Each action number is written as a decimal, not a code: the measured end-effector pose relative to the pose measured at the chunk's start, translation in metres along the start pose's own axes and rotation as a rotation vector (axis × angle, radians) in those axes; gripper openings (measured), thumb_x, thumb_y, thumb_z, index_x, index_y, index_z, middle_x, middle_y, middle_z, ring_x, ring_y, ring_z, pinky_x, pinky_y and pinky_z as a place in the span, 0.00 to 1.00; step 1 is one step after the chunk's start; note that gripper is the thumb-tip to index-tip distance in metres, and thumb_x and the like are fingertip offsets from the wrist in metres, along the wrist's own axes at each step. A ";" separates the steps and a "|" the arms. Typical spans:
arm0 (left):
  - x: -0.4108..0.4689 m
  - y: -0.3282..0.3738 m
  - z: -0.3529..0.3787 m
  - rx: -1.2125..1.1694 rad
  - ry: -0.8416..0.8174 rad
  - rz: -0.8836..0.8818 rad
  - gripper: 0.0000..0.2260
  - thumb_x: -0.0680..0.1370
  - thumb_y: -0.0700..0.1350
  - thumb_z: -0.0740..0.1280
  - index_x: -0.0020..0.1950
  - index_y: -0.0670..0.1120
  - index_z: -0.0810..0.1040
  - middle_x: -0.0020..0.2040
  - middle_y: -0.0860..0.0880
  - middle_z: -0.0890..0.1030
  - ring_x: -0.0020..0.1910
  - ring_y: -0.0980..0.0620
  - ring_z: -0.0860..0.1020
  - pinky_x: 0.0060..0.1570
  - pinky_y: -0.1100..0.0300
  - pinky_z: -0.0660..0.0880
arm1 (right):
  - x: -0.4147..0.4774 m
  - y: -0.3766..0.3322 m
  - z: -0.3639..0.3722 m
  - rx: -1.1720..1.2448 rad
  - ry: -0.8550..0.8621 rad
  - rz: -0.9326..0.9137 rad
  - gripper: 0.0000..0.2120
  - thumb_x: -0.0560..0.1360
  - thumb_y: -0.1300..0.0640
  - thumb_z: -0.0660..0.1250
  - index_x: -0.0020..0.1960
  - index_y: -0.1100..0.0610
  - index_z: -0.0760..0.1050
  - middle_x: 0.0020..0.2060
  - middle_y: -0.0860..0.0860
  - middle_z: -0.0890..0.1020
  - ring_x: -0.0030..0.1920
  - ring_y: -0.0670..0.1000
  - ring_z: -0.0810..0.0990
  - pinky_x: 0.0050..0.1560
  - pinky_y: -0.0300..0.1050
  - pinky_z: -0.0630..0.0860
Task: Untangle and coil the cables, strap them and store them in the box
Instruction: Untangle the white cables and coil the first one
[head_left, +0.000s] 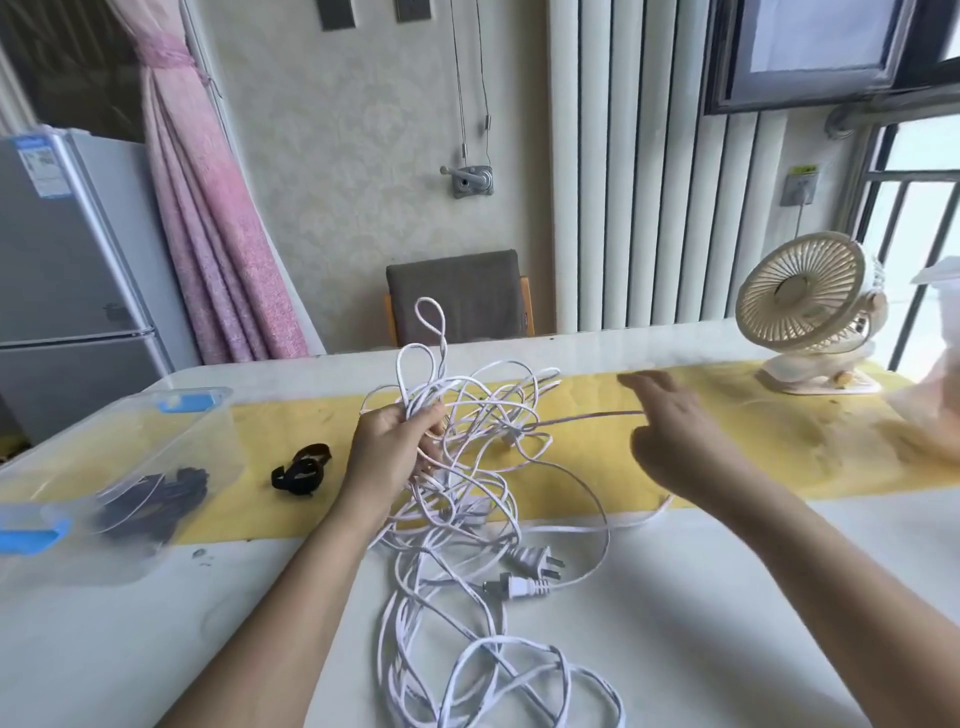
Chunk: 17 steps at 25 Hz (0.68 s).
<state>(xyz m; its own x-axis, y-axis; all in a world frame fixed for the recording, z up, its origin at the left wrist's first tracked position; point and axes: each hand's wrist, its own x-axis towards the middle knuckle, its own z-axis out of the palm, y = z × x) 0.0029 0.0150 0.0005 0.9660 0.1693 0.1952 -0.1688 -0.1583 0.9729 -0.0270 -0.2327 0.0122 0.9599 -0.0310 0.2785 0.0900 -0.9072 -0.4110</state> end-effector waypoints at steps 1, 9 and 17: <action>-0.001 0.001 0.001 0.026 -0.010 0.012 0.13 0.77 0.44 0.66 0.33 0.42 0.76 0.19 0.50 0.72 0.18 0.56 0.69 0.21 0.67 0.66 | 0.000 -0.007 0.009 0.059 0.030 -0.064 0.26 0.74 0.65 0.60 0.72 0.59 0.63 0.69 0.56 0.67 0.68 0.58 0.65 0.67 0.45 0.57; -0.011 0.002 0.016 0.134 -0.107 0.086 0.11 0.76 0.44 0.68 0.34 0.43 0.82 0.18 0.49 0.70 0.17 0.55 0.69 0.20 0.67 0.66 | 0.001 -0.039 0.050 0.221 -0.131 -0.145 0.16 0.79 0.53 0.62 0.34 0.58 0.74 0.30 0.56 0.74 0.32 0.53 0.69 0.35 0.47 0.63; -0.008 -0.008 0.033 0.471 -0.122 0.079 0.16 0.73 0.47 0.69 0.25 0.47 0.75 0.14 0.49 0.68 0.16 0.55 0.70 0.20 0.66 0.64 | -0.003 -0.036 0.034 0.579 -0.427 -0.315 0.11 0.78 0.59 0.64 0.39 0.54 0.81 0.30 0.47 0.77 0.32 0.45 0.67 0.34 0.36 0.65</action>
<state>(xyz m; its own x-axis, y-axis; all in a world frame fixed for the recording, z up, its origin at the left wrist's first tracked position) 0.0033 -0.0176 -0.0129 0.9744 0.0285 0.2232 -0.1632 -0.5933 0.7882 -0.0244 -0.1855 -0.0034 0.8746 0.4619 0.1474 0.3862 -0.4798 -0.7878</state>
